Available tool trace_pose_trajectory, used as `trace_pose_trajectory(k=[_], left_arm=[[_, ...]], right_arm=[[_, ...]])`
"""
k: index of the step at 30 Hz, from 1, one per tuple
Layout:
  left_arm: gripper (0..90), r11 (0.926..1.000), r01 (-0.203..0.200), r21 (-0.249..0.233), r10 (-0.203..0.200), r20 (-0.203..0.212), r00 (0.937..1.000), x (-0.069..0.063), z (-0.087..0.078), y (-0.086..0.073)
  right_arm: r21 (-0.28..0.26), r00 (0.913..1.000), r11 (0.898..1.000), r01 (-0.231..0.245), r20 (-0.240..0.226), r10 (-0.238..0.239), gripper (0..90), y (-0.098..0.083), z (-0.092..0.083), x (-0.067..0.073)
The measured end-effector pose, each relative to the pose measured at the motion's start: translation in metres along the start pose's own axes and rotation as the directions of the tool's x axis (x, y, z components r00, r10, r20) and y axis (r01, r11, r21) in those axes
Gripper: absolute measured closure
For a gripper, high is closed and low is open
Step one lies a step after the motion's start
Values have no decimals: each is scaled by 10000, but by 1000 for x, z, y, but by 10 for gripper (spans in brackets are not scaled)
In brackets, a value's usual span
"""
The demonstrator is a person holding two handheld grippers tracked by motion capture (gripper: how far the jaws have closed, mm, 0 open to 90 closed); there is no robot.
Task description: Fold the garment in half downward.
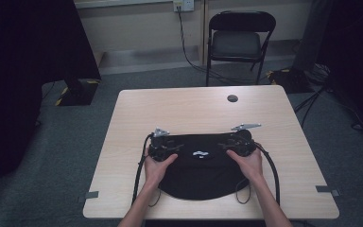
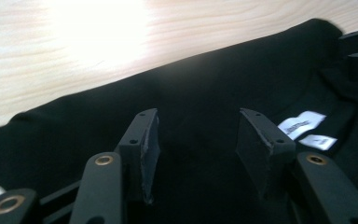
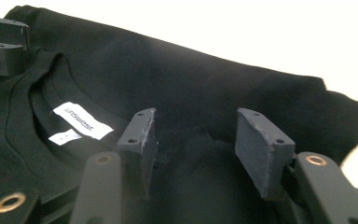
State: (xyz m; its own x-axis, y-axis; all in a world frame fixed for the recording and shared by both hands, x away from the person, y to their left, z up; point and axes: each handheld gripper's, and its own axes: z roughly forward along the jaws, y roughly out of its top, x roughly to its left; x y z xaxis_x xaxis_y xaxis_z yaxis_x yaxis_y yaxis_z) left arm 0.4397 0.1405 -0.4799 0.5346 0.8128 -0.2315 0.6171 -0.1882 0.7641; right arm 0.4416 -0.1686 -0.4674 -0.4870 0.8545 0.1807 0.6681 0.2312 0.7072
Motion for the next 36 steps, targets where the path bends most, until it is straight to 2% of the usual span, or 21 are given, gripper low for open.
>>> trace_pose_trajectory(k=[2,4,9,11,13,18,19,21,23,31,36], left_arm=[[495,9999,146,67,-147,104,9998,3,1,-2],[499,9996,12,269,-8,-157,9999,3,4,-4],[507,9987,-118,486,135,-345,9993,2,7,-6],[545,9985,-110,543,136,-475,9988,2,7,-7],[587,9982,-138,588,171,-558,9983,0,7,-7],[727,9979,-265,598,302,-619,9976,-2,5,-9],[745,9983,-237,534,263,-482,9985,-2,3,-9],[803,9989,-229,418,250,-527,9983,-1,1,-8],[818,9992,-198,361,213,-402,9990,-1,-1,-8],[839,9992,-385,87,386,-164,9991,-6,-11,-5],[840,9984,-509,-239,509,3,9987,-9,-24,-4]], right_arm=[[80,9996,9998,168,238,-170,495,0,4,2],[226,9977,9989,418,519,-429,498,0,8,4],[459,9933,9965,695,897,-734,506,-4,16,5],[474,9913,9959,774,1026,-820,538,-6,18,6],[463,9927,9955,832,839,-868,656,-7,18,6],[468,9929,9944,951,668,-981,794,-7,12,11],[432,9936,9949,913,628,-939,806,-7,10,10],[234,9954,9964,820,479,-831,819,-7,7,9],[78,9956,9962,866,354,-868,827,-7,4,9],[-406,9970,9962,772,113,-768,836,-4,-12,9],[-626,9971,9952,753,-39,-757,837,-2,-21,9]])
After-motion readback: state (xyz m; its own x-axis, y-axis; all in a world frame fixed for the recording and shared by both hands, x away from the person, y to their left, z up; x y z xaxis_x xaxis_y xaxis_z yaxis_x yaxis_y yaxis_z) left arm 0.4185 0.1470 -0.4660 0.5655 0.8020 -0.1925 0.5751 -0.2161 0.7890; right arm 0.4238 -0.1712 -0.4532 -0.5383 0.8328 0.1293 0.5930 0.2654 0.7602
